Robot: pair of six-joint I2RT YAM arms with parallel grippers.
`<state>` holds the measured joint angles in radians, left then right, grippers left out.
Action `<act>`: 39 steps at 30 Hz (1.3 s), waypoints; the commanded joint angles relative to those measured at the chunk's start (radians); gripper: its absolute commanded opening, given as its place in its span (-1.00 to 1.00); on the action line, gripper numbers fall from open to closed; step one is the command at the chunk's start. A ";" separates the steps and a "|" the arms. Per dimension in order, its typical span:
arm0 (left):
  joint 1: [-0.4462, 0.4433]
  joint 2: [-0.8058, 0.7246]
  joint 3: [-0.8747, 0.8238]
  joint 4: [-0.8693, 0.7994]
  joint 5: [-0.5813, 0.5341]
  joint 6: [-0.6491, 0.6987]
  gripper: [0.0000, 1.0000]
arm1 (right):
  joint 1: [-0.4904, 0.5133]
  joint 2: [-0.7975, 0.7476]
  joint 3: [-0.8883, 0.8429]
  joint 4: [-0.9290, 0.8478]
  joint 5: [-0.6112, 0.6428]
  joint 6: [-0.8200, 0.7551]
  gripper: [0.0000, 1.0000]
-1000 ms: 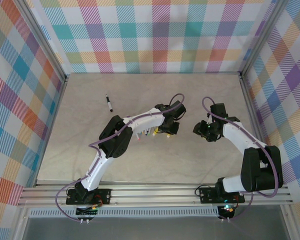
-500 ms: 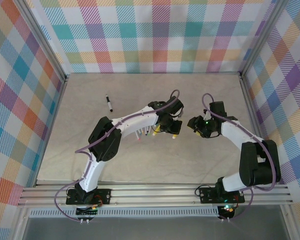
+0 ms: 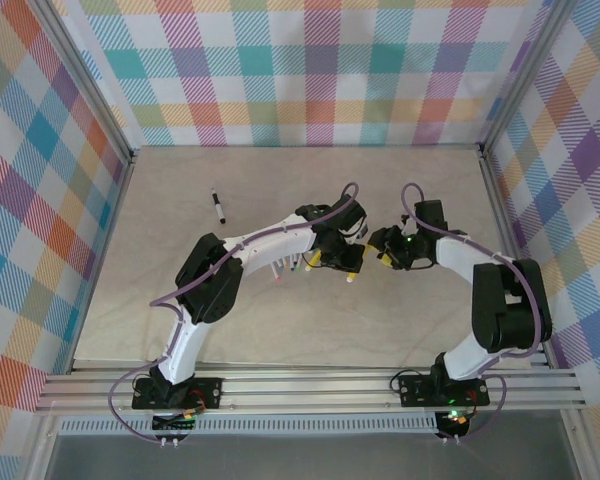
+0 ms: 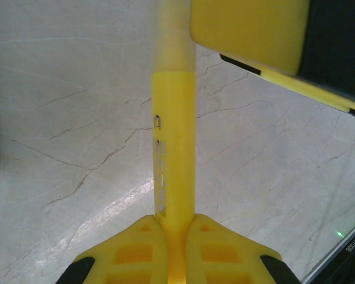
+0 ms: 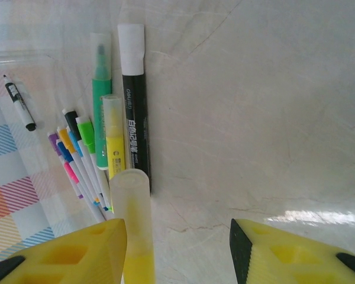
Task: Open the pen caps
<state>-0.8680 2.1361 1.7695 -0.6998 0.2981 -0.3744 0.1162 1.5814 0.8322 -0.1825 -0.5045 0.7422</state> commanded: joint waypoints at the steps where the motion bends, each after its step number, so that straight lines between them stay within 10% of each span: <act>1: -0.010 -0.060 -0.013 0.008 0.025 0.005 -1.00 | 0.000 0.013 0.033 0.055 -0.040 0.028 0.02; 14: -0.011 -0.069 -0.009 -0.008 0.026 0.022 -1.00 | 0.022 0.103 0.073 0.095 -0.080 0.045 -0.13; 19: -0.012 -0.063 -0.002 -0.020 0.020 0.029 -1.00 | 0.023 0.103 0.074 0.097 -0.081 0.052 -1.00; 27: -0.012 0.001 0.033 -0.035 0.013 0.018 -0.53 | 0.039 0.075 0.081 0.093 -0.092 0.062 -1.00; 39: -0.011 0.037 0.047 -0.045 0.003 0.013 -0.71 | 0.045 0.061 0.094 0.093 -0.095 0.079 -1.00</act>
<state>-0.8692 2.1479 1.7981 -0.7223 0.3023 -0.3698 0.1528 1.6745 0.8906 -0.0914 -0.5655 0.8017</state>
